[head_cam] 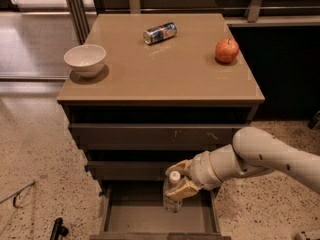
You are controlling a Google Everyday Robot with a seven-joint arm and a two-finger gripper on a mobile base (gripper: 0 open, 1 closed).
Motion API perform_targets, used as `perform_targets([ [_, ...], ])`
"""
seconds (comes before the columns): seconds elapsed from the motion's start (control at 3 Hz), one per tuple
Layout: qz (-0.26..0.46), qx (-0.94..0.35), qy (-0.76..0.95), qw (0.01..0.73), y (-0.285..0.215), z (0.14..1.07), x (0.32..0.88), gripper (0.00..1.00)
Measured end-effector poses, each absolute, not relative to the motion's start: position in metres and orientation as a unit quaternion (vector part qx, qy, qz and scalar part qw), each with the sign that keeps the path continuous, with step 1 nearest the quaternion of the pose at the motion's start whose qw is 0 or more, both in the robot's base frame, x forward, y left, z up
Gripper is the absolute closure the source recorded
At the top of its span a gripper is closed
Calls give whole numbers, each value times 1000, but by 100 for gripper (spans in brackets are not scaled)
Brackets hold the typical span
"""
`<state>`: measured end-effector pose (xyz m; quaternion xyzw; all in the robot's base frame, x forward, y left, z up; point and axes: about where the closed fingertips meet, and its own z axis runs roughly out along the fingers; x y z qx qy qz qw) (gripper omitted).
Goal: Pick blue plastic bottle from bottom drawer and place on counter
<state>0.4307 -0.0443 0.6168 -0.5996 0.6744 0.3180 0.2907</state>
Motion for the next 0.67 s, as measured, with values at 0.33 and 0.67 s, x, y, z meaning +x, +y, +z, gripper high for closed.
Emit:
perform_targets([
  [0.33, 302, -609, 675, 285, -32, 706, 434, 100],
  [0.67, 289, -595, 703, 260, -22, 790, 442, 100],
])
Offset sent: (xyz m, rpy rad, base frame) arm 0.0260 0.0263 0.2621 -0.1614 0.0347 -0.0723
